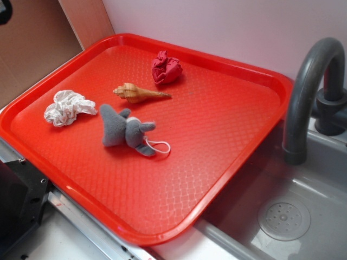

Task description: Grab the white paper.

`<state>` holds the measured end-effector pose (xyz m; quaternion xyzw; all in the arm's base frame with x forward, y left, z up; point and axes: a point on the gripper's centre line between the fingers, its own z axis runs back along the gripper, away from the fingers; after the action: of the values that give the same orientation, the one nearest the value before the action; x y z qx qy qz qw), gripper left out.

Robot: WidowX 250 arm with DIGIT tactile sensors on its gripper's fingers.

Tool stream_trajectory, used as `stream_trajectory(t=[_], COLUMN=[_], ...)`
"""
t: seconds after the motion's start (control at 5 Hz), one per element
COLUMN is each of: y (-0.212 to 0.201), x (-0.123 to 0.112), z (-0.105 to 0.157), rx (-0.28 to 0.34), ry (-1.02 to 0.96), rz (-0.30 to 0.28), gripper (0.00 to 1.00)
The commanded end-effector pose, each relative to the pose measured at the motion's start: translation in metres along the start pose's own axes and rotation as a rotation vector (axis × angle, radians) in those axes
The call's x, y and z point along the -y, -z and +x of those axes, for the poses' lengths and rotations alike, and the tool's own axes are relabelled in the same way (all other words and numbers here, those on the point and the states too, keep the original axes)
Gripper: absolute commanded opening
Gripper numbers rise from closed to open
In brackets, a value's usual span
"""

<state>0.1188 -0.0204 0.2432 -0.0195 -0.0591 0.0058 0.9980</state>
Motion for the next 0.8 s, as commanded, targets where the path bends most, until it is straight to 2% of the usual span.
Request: stream_trajectory(t=[0.0, 0.2, 0.6], y=[0.000, 0.005, 0.029], x=[0.000, -0.016, -0.082], z=[0.000, 0.001, 0.013], rx=[0.000, 0.089, 0.079], ry=[0.000, -0.105, -0.076], rz=[0.000, 0.041, 0.060], gripper=[1.00, 1.00, 1.00])
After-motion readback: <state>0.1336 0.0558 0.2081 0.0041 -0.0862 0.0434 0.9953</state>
